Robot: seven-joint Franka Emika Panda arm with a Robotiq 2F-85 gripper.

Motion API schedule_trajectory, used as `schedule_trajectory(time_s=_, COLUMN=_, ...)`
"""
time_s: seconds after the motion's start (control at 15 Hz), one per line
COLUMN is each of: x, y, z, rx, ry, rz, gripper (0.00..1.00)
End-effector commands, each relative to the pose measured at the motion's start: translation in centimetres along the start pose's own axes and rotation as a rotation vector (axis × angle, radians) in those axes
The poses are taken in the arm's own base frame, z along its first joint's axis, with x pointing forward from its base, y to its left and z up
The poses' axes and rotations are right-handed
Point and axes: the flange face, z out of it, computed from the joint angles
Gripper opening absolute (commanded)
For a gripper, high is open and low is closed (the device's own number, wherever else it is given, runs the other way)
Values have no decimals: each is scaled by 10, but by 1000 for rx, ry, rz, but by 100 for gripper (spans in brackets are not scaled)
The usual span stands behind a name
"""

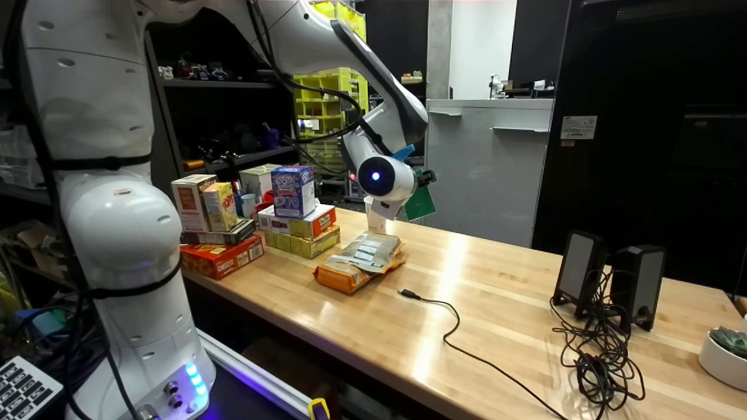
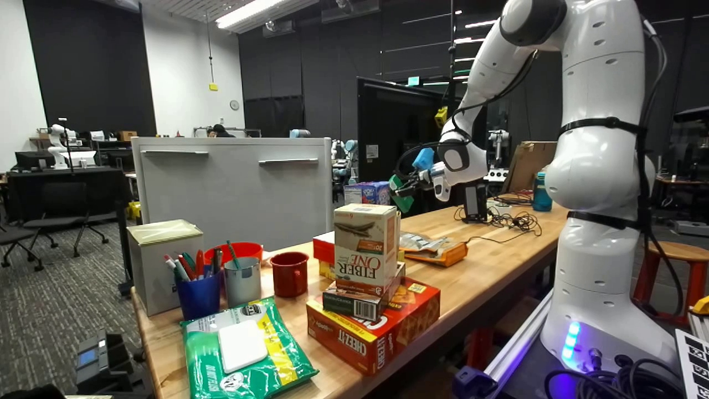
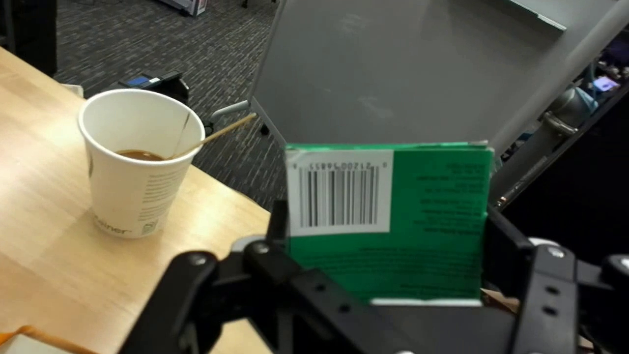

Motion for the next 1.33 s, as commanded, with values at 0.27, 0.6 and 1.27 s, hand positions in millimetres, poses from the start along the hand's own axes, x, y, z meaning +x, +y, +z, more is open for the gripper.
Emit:
schedule_trajectory(time_s=0.27, x=30, y=10, z=16, rx=132, ry=-56, rz=99, gripper=63)
schedule_trajectory(time_s=0.6, x=36, y=11, z=22, rx=197, ry=-98, rz=158, gripper=63)
schedule_trajectory(time_s=1.27, x=36, y=8, z=25, rx=250, ry=-183, rz=191, gripper=63)
